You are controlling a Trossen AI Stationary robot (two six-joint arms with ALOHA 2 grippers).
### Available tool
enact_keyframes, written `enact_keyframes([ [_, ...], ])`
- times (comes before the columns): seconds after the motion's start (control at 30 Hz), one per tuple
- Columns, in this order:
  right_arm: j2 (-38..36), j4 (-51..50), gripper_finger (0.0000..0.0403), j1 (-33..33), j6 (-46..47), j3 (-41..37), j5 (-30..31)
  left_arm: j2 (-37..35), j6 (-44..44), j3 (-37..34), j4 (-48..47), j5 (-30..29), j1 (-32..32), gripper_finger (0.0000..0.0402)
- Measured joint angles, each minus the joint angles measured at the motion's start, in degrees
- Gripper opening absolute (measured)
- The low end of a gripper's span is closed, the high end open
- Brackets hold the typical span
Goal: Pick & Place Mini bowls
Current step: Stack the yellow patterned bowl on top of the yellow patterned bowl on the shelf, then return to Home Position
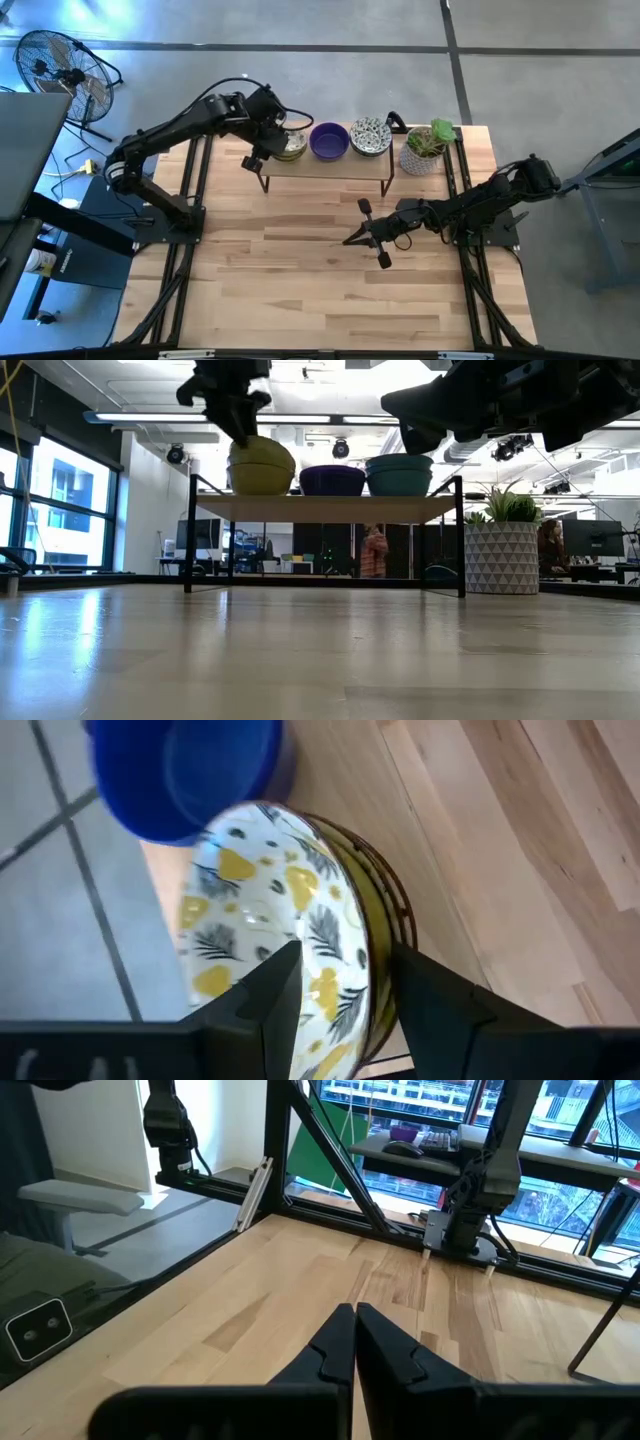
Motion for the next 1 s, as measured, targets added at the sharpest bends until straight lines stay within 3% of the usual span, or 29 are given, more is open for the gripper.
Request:
enact_keyframes([
  [0.5,0.00,0.00,0.0001,0.00,0.15,0.00,0.00,1.16,-0.47,3.29,-1.73,1.27,-1.47,0.0140],
  [0.7,0.00,0.00,0.0001,0.02,0.29,0.00,-0.02,1.18,-0.44,2.73,-1.04,0.69,-2.57,0.0087],
  [1.0,0.00,0.02,0.0001,0.00,0.39,0.00,-0.17,-2.22,-0.66,-5.30,8.22,-0.31,-2.91,0.0003],
])
